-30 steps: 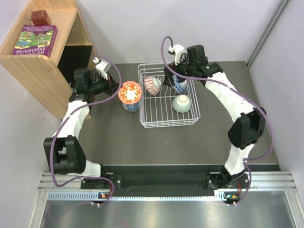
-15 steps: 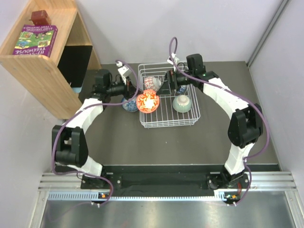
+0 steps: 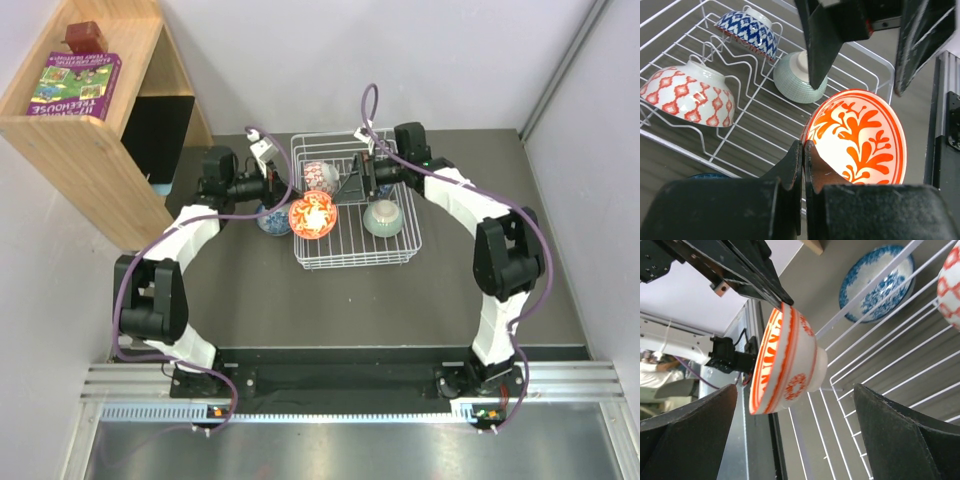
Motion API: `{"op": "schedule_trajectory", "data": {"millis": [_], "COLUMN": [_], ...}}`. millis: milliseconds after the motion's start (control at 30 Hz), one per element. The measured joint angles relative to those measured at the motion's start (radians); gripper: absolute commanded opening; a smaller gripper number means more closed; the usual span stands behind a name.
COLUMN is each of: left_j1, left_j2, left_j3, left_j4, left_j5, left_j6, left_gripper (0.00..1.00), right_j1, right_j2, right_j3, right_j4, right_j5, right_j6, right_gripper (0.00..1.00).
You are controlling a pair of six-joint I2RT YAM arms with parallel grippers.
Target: Load the bowls into the dish rack
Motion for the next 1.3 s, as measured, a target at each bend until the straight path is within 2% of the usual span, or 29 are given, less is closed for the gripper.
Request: {"op": "schedule_trajectory", "data": {"millis": [700,1100,1200,1300], "left_j1": [-0.034,-0.039,-0.039,-0.039], "left_j2": [-0.012,-0.016,-0.016,-0.016], "left_j3": [0.008,0.024,0.024,0.024], "left_j4": [0.006,-0.005,-0.008,-0.011], "left_j5": [0.028,0.018,0.018,0.017], "left_j6": [-0.001,0.034,0.038,0.04], "left_gripper": [0.0,0.0,0.0,0.0], "right_j1": [0.029,0.04,0.043,0.044], "right_j2": [0.077,0.1,0.105,0.105], "right_j3": [-0.024,-0.031,-0.05,-0.098], "right_j4": [0.071,0.097,0.153,0.284], "right_j5": [-0.187,-0.249,-0.275,-0.316], "right_j6": [0.066,0.097,0.135,0.235], "right_gripper": [0.99,0.92,0.91,0.9]}}
